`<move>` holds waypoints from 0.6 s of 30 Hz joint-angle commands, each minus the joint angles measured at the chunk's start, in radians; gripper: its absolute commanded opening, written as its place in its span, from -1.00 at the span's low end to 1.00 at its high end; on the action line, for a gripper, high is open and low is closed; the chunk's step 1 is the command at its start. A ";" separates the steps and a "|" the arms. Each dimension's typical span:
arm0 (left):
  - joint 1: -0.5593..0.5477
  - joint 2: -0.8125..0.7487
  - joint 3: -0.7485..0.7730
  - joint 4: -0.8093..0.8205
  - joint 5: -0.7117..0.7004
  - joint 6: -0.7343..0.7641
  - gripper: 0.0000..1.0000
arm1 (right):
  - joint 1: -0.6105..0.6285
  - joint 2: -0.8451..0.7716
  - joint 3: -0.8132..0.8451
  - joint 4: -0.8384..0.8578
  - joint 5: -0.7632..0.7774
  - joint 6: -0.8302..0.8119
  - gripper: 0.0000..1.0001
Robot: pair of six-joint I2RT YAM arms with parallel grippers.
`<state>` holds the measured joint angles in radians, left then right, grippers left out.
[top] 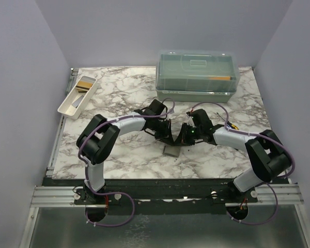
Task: Put the credit cards into the card holder
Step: Close the card holder at the center of the board.
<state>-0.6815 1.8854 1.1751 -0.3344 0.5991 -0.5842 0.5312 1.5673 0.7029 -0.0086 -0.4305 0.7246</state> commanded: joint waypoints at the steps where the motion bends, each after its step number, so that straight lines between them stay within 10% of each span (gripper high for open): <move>1: -0.038 0.103 -0.042 -0.012 -0.114 0.021 -1.00 | 0.006 -0.074 0.046 -0.212 0.185 -0.031 -0.78; 11: -0.036 0.097 -0.011 -0.058 -0.175 0.051 -1.00 | -0.028 -0.209 0.113 -0.452 0.417 -0.093 -0.73; 18: -0.030 -0.090 0.105 -0.104 -0.140 0.038 -0.08 | -0.037 -0.323 0.101 -0.468 0.389 -0.132 -0.42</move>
<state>-0.7212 1.8912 1.2247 -0.3584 0.5583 -0.5755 0.4969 1.3197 0.8009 -0.4267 -0.0658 0.6338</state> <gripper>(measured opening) 0.366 0.237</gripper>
